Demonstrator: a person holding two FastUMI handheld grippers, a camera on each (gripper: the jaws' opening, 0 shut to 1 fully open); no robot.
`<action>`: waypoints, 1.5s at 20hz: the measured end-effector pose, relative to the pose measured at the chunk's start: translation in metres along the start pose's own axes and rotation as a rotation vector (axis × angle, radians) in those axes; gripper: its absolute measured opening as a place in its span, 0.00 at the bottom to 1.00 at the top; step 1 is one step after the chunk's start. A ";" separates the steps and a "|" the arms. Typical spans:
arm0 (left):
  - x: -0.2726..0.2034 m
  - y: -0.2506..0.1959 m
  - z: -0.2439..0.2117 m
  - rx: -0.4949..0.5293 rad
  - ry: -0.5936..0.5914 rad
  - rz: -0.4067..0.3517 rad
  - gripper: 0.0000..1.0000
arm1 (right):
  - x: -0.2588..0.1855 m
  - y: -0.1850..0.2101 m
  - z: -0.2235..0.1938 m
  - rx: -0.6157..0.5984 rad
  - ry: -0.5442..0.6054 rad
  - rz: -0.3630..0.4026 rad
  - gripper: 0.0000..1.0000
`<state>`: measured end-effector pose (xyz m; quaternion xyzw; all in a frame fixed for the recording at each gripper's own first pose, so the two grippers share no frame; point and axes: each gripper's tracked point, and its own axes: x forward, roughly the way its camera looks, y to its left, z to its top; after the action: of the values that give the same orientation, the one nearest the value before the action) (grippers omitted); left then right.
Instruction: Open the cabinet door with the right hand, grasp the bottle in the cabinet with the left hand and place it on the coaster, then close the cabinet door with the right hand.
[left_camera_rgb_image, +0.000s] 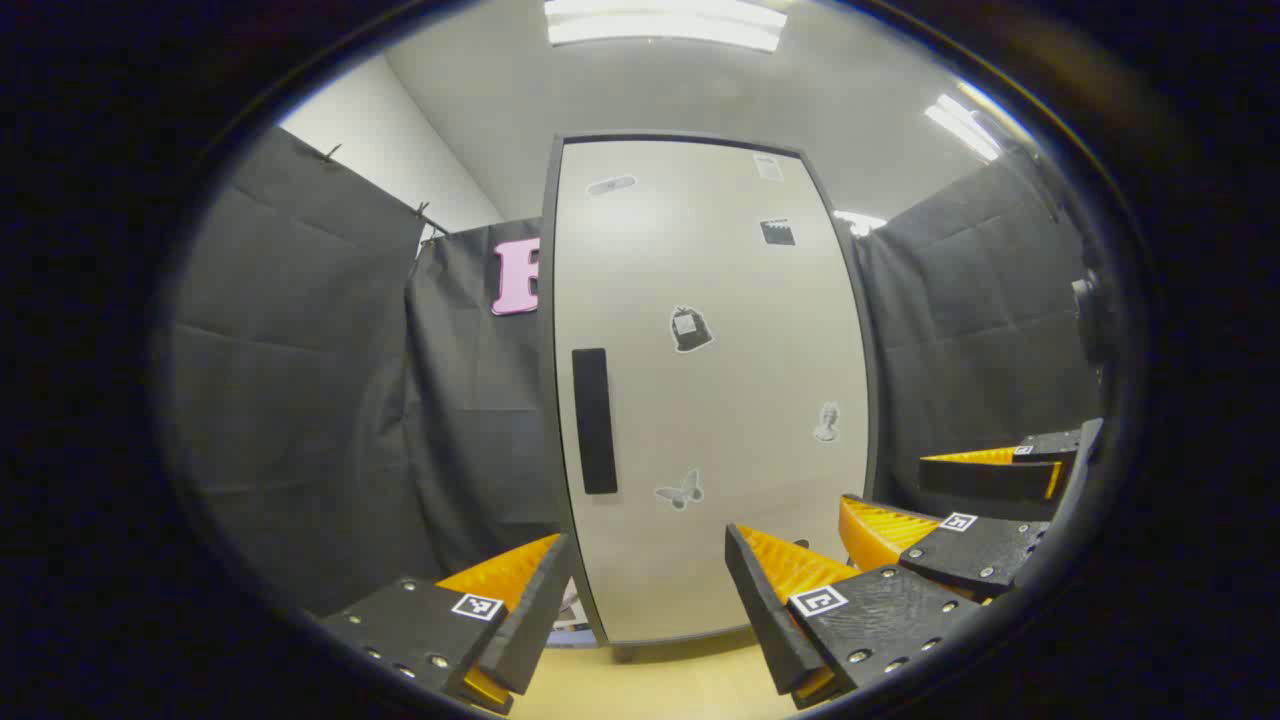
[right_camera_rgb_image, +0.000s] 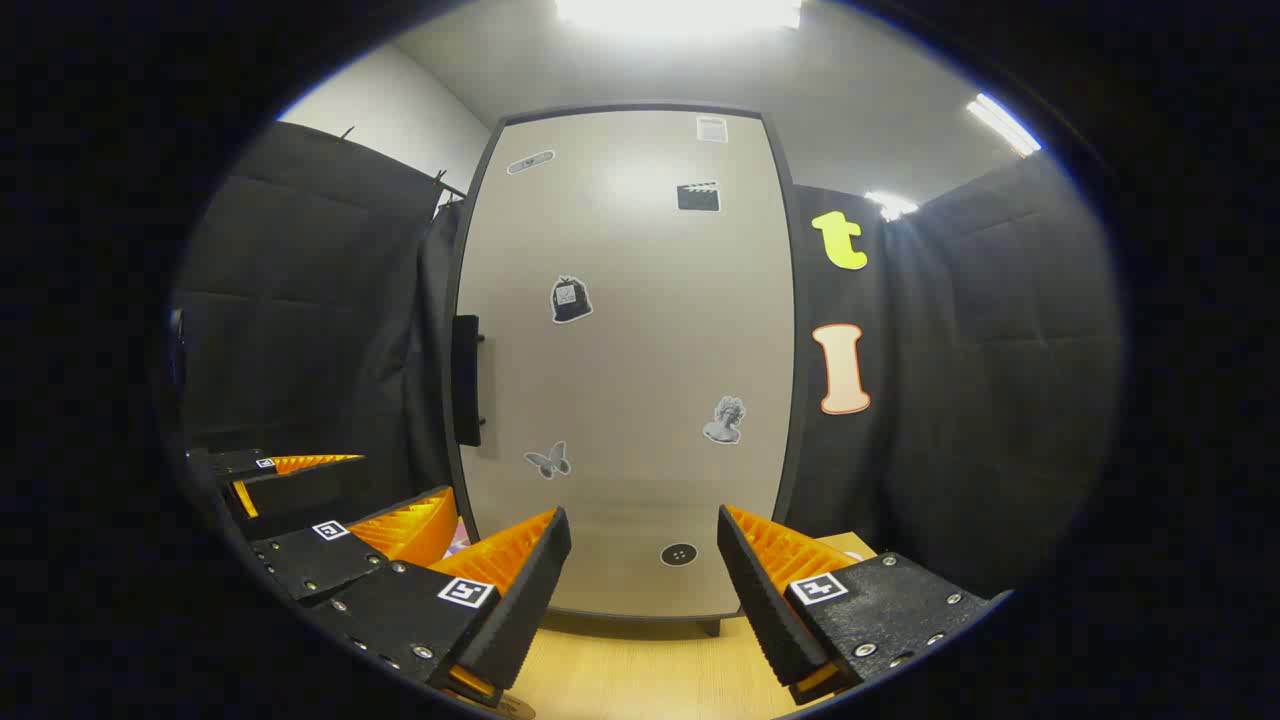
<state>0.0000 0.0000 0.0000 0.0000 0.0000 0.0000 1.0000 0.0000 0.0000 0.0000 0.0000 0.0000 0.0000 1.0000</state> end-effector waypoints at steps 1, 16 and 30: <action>0.001 0.001 0.000 -0.003 0.002 0.005 0.88 | 0.002 0.000 0.002 0.000 -0.003 0.001 0.92; 0.018 0.004 0.004 -0.059 -0.025 -0.047 0.88 | 0.009 -0.015 0.008 -0.031 -0.028 -0.084 0.93; 0.016 0.008 0.011 -0.069 -0.058 -0.054 0.88 | 0.012 -0.016 0.004 -0.060 -0.009 -0.091 0.94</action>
<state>0.0161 0.0077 0.0112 -0.0344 -0.0292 -0.0269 0.9986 0.0124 -0.0158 0.0044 -0.0300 -0.0043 -0.0456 0.9985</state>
